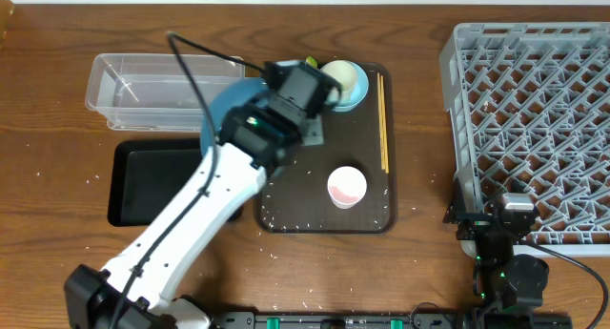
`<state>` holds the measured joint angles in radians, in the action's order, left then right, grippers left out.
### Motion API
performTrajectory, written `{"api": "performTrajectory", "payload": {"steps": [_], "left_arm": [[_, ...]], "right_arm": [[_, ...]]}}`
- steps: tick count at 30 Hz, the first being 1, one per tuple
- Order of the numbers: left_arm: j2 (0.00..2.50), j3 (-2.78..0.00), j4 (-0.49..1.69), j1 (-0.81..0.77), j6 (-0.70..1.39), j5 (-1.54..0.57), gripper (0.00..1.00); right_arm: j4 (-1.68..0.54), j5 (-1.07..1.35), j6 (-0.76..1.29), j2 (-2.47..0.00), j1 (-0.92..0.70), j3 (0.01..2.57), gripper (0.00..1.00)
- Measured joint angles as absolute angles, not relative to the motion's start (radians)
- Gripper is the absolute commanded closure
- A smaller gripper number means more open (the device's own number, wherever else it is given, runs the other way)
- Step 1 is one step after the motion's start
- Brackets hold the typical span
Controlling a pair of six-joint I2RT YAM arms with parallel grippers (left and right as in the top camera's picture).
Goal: Sort waste into correct bins and load items into the dishwasher rack
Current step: 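Lift the blue plate and carry it left over the black tray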
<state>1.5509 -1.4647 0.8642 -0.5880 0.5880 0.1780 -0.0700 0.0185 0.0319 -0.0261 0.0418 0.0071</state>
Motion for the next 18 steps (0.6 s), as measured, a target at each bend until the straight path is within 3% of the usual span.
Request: {"api": "performTrajectory", "payload": {"steps": [18], "left_arm": [[1.544,-1.465,0.965,-0.243,0.603,-0.167,0.94]], "right_arm": [[-0.07,0.019,0.032,-0.026,0.042,0.007,0.01]]}}
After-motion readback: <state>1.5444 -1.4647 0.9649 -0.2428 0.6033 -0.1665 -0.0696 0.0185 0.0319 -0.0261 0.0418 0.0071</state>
